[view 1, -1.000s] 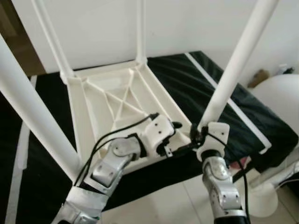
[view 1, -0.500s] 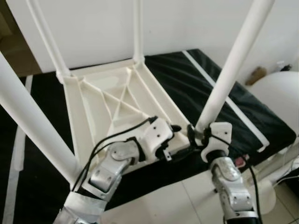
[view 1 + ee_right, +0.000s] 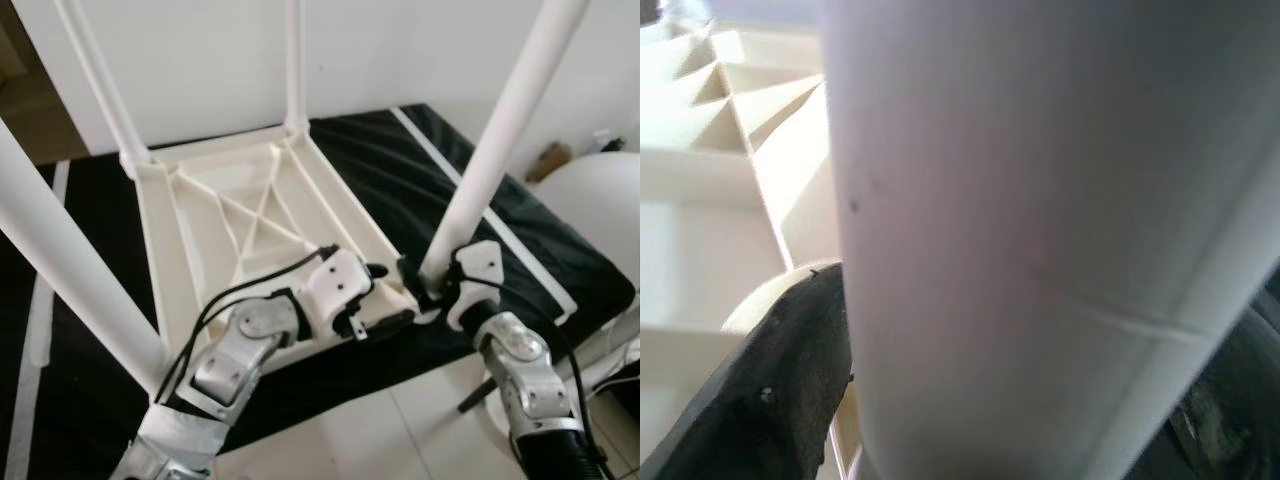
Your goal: Building children table
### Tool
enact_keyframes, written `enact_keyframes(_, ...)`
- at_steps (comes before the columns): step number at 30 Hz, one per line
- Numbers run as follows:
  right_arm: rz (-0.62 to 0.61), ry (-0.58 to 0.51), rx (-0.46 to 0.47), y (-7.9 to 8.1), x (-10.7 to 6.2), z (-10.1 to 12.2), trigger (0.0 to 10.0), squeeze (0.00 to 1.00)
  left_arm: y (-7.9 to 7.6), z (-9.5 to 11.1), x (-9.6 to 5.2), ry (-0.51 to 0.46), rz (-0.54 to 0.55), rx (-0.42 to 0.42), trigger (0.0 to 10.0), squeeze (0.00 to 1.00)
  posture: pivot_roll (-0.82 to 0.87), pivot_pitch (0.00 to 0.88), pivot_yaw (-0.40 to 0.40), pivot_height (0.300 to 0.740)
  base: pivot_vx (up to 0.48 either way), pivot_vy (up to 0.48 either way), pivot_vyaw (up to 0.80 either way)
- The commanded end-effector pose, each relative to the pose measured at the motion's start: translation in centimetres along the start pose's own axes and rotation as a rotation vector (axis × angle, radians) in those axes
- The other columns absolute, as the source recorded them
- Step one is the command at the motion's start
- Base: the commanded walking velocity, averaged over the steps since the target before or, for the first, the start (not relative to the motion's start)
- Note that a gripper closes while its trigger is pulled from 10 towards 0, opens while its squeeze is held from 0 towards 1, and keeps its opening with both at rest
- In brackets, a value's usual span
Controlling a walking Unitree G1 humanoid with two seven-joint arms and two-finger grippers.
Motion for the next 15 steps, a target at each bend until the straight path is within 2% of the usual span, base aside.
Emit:
enact_keyframes(1, 0.067, 0.008, -0.009, 0.58, 0.41, -0.27, 10.0, 0.0, 0.11, 0.01, 0.27, 0.004, -0.004, 0.017, 10.0, 0.0, -0.09, 0.011, -0.001, 0.74, 0.0, 0.0, 0.0)
enact_keyframes(4, 0.092, 0.007, -0.02, 0.76, 0.51, -0.32, 10.0, 0.0, 0.22, 0.13, 0.33, 0.002, -0.004, 0.021, 10.0, 0.0, -0.09, 0.007, 0.001, 0.74, 0.0, 0.0, 0.0)
enact_keyframes(5, 0.12, -0.001, -0.034, 0.89, 0.6, -0.35, 7.0, 0.0, 0.33, 0.24, 0.39, 0.0, -0.004, 0.024, 10.0, 0.0, -0.09, 0.005, 0.002, 0.74, 0.0, 0.0, 0.0)
enact_keyframes(6, 0.136, -0.007, -0.049, 0.96, 0.65, -0.39, 4.4, 0.0, 0.4, 0.29, 0.42, -0.001, -0.004, 0.028, 10.0, 0.0, -0.09, 0.002, 0.005, 0.74, 0.0, 0.0, 0.0)
enact_keyframes(7, 0.136, -0.007, -0.049, 0.96, 0.65, -0.39, 4.4, 0.0, 0.4, 0.29, 0.42, -0.001, -0.004, 0.028, 10.0, 0.0, -0.09, 0.002, 0.005, 0.74, 0.0, 0.0, 0.0)
enact_keyframes(8, 0.149, -0.01, -0.062, 1.04, 0.65, -0.45, 0.0, 0.0, 0.43, 0.31, 0.41, -0.001, -0.005, 0.028, 10.0, 0.0, -0.09, 0.005, 0.005, 0.74, 0.0, 0.0, 0.0)
enact_keyframes(15, 0.168, 0.006, -0.069, 1.35, 0.04, -1.05, 0.0, 0.0, 0.25, 0.14, 0.22, 0.007, -0.014, 0.024, 10.0, 0.0, -0.1, 0.016, 0.005, 0.74, 0.0, 0.0, 0.0)
Point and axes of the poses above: a point about 5 cm out from each wrist's last joint towards the gripper, its own x axis pointing out of the wrist towards the gripper, its own z axis along the axis of the wrist's last joint, y = z × x, the point moved 3 cm from there along x, pointing out of the wrist towards the gripper, and after that the axes turned 12 degrees about -x, right-handed, at the moved point
